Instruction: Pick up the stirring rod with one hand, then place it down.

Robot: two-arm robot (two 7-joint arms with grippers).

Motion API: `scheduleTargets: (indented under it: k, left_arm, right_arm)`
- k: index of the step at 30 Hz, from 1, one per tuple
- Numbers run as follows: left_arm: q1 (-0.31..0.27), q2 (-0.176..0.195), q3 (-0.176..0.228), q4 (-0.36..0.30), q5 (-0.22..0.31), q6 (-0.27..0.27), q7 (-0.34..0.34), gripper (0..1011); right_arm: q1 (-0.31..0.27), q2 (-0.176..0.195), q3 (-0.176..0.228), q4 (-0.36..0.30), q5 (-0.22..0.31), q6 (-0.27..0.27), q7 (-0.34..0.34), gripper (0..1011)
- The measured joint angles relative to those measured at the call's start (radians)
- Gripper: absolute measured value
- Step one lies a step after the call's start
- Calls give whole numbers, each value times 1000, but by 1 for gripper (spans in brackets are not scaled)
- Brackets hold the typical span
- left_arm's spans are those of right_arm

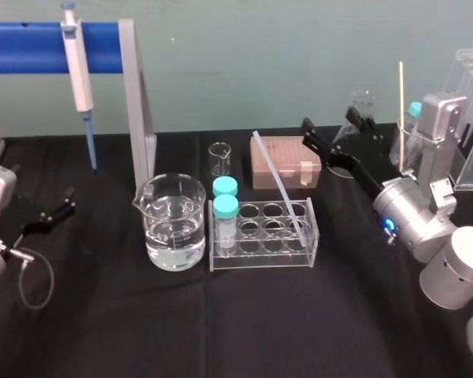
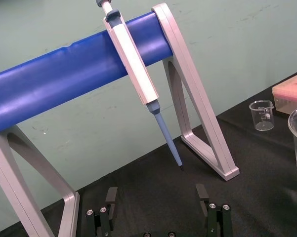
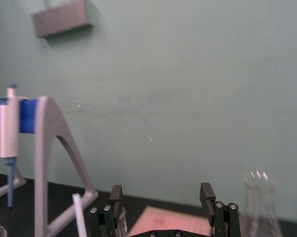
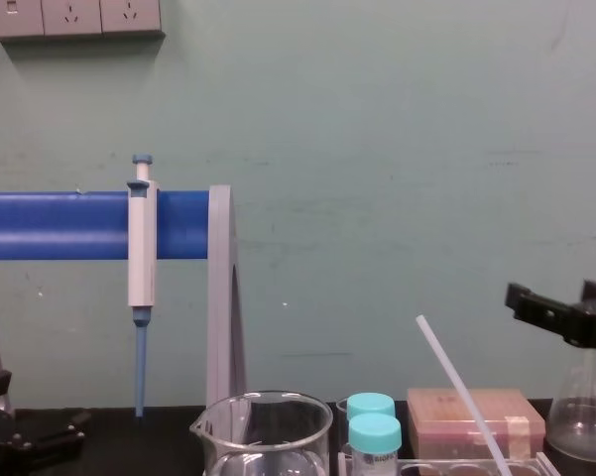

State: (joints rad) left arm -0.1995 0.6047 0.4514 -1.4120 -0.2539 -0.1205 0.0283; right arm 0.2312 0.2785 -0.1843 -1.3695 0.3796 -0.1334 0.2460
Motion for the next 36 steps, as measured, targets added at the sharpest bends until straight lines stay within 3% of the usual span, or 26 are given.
scheduleTargets:
  k: [7, 11, 36]
  left_arm:
    - [0, 0, 0, 0, 0, 0, 0, 1000]
    - [0, 0, 0, 0, 0, 0, 0, 1000]
    - [0, 0, 0, 0, 0, 0, 0, 1000]
  right_arm:
    - [-32, -11, 28, -33, 11, 137, -43, 1003]
    - [-37, -14, 33, -37, -1, 173, -53, 1003]
    - [-36, -13, 31, -37, 0, 169, -53, 1003]
